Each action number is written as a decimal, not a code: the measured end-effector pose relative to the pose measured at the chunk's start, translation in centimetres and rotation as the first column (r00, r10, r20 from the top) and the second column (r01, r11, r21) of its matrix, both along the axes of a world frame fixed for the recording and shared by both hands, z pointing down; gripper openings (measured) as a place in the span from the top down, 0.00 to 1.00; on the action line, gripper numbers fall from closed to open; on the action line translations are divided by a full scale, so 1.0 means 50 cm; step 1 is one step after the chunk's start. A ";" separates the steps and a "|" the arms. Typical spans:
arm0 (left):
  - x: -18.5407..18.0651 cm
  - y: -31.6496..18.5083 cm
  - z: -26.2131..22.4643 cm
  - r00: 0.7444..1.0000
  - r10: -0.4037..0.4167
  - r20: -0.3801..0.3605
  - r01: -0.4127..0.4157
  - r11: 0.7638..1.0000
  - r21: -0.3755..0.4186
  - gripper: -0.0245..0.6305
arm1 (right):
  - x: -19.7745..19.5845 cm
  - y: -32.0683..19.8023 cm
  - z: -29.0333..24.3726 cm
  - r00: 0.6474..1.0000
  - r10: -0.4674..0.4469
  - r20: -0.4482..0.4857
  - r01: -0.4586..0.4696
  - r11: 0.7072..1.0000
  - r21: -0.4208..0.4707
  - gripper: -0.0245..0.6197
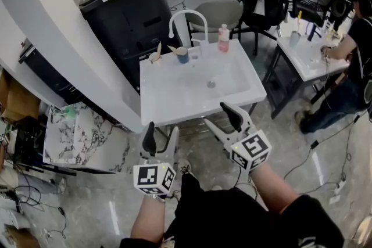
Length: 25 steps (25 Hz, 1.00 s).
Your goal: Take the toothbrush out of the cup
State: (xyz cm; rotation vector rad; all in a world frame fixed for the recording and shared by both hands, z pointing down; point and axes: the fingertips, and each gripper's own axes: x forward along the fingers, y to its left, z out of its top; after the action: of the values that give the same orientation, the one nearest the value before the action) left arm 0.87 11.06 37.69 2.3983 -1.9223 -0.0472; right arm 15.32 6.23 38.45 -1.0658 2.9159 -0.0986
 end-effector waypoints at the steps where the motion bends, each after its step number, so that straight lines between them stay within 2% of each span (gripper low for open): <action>1: -0.005 -0.009 0.004 1.000 0.002 0.000 -0.002 1.000 0.001 0.53 | -0.003 -0.008 0.005 1.000 0.003 -0.002 -0.003 1.000 -0.003 0.54; 11: -0.069 -0.125 0.018 1.000 0.028 -0.009 -0.028 0.999 -0.018 0.53 | -0.050 -0.118 0.022 0.999 0.050 0.001 -0.050 0.998 -0.024 0.54; 25: -0.221 -0.341 0.043 0.995 0.094 -0.044 -0.095 0.995 -0.040 0.53 | -0.198 -0.325 0.038 0.993 0.112 -0.041 -0.114 0.992 -0.057 0.54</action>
State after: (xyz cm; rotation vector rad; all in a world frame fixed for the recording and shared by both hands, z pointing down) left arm -10.17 -6.00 39.83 2.4370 -1.7714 -0.0517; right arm 5.43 -10.03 40.35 -1.2522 2.8948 -0.1636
